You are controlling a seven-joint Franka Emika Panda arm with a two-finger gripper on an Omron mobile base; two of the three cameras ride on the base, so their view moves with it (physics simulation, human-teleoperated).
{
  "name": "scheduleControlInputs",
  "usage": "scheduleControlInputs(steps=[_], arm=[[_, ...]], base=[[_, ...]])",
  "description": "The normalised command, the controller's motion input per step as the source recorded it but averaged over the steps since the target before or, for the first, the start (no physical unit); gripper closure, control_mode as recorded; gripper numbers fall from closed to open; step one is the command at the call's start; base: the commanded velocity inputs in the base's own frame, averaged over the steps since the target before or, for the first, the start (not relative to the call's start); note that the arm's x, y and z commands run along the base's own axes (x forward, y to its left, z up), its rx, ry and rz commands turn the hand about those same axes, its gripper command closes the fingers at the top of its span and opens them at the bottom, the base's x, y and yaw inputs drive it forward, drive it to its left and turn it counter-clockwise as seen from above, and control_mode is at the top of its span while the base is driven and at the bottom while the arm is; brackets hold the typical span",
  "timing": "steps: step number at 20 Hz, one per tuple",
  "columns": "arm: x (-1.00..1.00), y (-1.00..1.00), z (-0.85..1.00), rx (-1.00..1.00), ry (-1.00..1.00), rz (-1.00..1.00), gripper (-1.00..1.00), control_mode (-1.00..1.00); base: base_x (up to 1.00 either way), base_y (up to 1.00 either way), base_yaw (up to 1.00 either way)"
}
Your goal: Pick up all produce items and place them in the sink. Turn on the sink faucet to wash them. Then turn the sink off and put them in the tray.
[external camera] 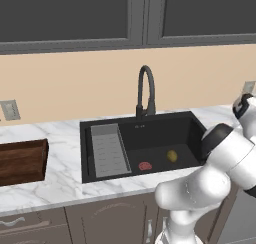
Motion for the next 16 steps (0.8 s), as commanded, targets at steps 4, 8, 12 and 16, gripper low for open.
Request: scheduleControlInputs(steps=[4, 8, 12, 16], arm=[[-0.57, -0.36, 0.2, -0.01, 0.0, -0.07, -1.0, -1.0], [-0.24, -0.48, 0.16, -0.06, 0.0, -0.11, -1.0, -1.0], [-0.02, -0.57, 0.14, -0.1, 0.05, -0.11, -1.0, -1.0], [0.0, -0.57, 0.19, -0.1, 0.1, -0.08, -1.0, -1.0]], base=[[0.0, 0.0, 0.0], [0.0, 0.0, 0.0], [0.0, 0.0, 0.0], [0.0, 0.0, 0.0]])
